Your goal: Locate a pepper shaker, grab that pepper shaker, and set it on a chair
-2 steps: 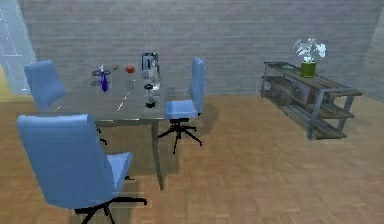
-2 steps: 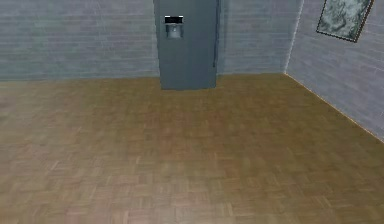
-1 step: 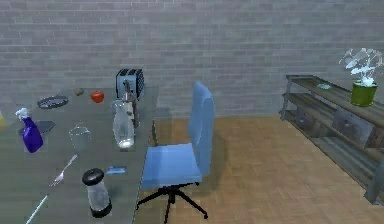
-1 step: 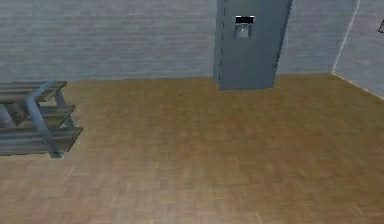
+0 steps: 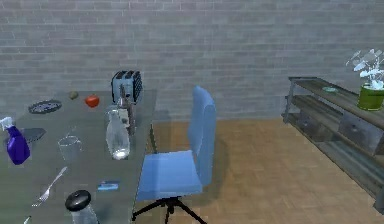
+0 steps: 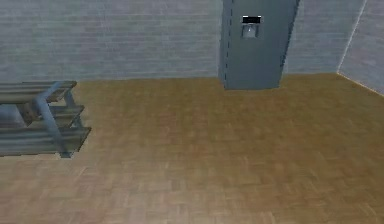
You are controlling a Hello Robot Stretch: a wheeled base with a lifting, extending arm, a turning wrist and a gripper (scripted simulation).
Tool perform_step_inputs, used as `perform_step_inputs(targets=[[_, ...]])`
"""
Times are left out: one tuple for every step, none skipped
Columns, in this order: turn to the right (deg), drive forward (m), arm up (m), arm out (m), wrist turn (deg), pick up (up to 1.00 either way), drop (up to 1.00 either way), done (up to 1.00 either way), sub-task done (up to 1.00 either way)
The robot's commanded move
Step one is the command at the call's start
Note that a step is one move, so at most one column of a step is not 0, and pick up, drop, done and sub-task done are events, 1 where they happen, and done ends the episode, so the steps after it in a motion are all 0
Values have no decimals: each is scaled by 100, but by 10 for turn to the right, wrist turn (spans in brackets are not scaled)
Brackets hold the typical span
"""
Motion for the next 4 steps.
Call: perform_step_inputs(targets=[[-450, 0, 0, 0, 0, 0, 0, 0, 0], [-450, 0, 0, 0, 0, 0, 0, 0, 0], [-300, 0, 0, 0, 0, 0, 0, 0, 0], [0, 0, 50, 0, 0, 0, 0, 0, 0]])
